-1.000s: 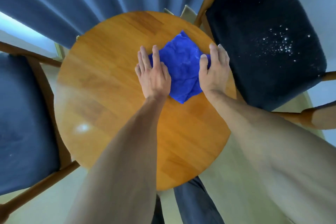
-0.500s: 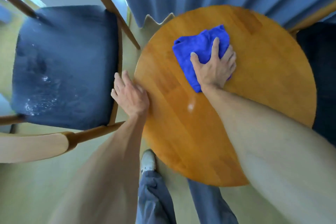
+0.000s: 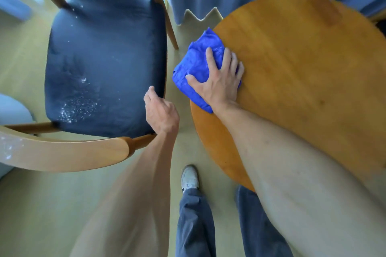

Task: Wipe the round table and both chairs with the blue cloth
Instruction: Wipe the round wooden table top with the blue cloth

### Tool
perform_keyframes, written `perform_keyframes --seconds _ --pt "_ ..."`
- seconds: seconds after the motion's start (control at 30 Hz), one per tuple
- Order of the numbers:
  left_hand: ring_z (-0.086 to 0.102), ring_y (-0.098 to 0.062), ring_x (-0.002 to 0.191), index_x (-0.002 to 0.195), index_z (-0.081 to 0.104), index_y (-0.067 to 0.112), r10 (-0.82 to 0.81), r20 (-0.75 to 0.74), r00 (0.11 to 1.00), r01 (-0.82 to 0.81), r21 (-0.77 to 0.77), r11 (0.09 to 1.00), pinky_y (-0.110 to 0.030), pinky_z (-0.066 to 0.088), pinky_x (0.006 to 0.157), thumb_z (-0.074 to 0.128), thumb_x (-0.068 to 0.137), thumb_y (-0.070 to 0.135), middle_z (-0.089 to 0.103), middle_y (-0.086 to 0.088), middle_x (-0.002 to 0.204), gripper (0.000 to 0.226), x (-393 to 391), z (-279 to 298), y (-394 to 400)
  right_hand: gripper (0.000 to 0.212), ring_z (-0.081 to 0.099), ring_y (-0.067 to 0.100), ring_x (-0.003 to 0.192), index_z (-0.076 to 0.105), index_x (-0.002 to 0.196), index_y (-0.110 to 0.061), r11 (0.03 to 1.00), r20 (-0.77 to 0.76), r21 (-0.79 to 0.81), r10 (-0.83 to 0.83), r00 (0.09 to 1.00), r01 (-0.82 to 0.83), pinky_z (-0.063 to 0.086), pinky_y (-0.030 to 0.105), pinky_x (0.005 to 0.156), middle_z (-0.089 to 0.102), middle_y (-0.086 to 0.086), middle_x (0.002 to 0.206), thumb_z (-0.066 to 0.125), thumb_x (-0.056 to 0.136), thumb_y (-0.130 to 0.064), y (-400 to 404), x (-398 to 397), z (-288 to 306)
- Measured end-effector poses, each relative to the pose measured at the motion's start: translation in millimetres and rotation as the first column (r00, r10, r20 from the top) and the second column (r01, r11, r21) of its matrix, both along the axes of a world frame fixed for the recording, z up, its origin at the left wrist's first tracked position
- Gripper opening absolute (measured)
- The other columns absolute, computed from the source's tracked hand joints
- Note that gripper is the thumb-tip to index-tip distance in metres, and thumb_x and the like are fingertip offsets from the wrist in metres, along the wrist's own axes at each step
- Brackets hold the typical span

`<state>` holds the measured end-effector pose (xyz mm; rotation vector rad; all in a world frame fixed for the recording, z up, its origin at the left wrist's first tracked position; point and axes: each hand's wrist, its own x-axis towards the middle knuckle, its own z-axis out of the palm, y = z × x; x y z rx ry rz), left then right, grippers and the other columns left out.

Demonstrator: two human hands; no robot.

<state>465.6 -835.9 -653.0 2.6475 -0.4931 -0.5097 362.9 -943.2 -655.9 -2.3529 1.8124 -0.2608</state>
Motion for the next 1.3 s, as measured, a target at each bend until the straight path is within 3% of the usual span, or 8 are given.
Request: perform_keyframes --seconds 0.33,0.47,0.63,0.8,0.97,1.1,1.3 --pt "0.053 -0.026 0.117 0.142 0.038 0.018 -0.298 -0.039 0.954 0.296 -0.053 0.954 -0.033 0.038 0.085 0.045 0.084 0.014 0.044 0.000 0.144 0.059 -36 20 18 0.084 0.036 0.035 0.136 0.048 0.141 -0.025 0.999 0.049 0.033 -0.024 0.998 0.022 0.025 0.055 0.110 0.040 0.018 0.148 0.051 0.074 -0.074 97 -34 8" --pt "0.054 -0.022 0.114 0.134 0.049 0.025 -0.395 0.002 0.919 0.395 -0.054 0.917 -0.034 0.041 0.082 0.035 0.084 0.016 0.049 0.005 0.135 0.053 -58 19 43 0.075 0.037 0.033 0.137 0.052 0.138 -0.027 0.998 0.112 0.045 -0.058 0.992 0.053 0.025 0.052 0.111 0.041 0.016 0.149 0.051 0.079 -0.072 136 -67 6" --pt "0.047 -0.025 0.123 0.134 0.051 0.021 -0.446 0.091 0.890 0.450 -0.025 0.893 -0.039 0.041 0.094 0.036 0.090 0.013 0.048 -0.002 0.138 0.047 -90 15 64 0.073 0.032 0.033 0.140 0.047 0.142 -0.026 0.996 0.082 0.085 -0.018 0.996 0.011 0.021 0.052 0.114 0.036 0.015 0.153 0.053 0.080 -0.065 179 -119 5" --pt "0.021 -0.033 0.145 0.138 0.045 0.009 -0.619 0.121 0.776 0.590 0.209 0.780 -0.048 0.030 0.109 0.035 0.098 0.025 0.025 -0.014 0.158 0.044 -135 16 62 0.066 0.034 0.035 0.139 0.048 0.143 -0.024 0.995 0.066 0.069 -0.075 0.995 0.070 0.024 0.052 0.113 0.037 0.017 0.152 0.052 0.087 -0.060 221 -187 6" --pt "0.003 -0.035 0.150 0.154 0.013 0.003 -0.542 0.073 0.837 0.473 0.401 0.785 -0.048 0.019 0.115 0.033 0.100 0.021 0.001 -0.019 0.162 0.061 -178 19 62 0.058 0.037 0.035 0.136 0.050 0.142 -0.024 0.973 0.044 0.046 -0.230 0.972 0.228 0.026 0.053 0.111 0.040 0.018 0.150 0.049 0.093 -0.055 244 -242 6" --pt "0.001 -0.035 0.150 0.154 0.016 0.013 -0.602 0.083 0.794 0.528 0.397 0.751 -0.048 0.018 0.114 0.033 0.094 0.012 0.001 -0.023 0.161 0.062 -218 22 55 0.050 0.040 0.035 0.135 0.050 0.142 -0.024 0.903 0.016 0.007 -0.429 0.903 0.429 0.030 0.055 0.107 0.042 0.017 0.149 0.045 0.098 -0.047 252 -289 2" --pt "0.001 -0.037 0.149 0.153 0.020 0.020 -0.678 0.056 0.733 0.629 0.326 0.706 -0.052 0.027 0.107 0.034 0.097 0.018 -0.001 -0.024 0.161 0.057 -305 21 52 0.045 0.040 0.037 0.135 0.049 0.142 -0.022 0.686 0.012 -0.005 -0.728 0.686 0.728 0.034 0.052 0.105 0.042 0.019 0.147 0.043 0.101 -0.040 245 -351 -5"
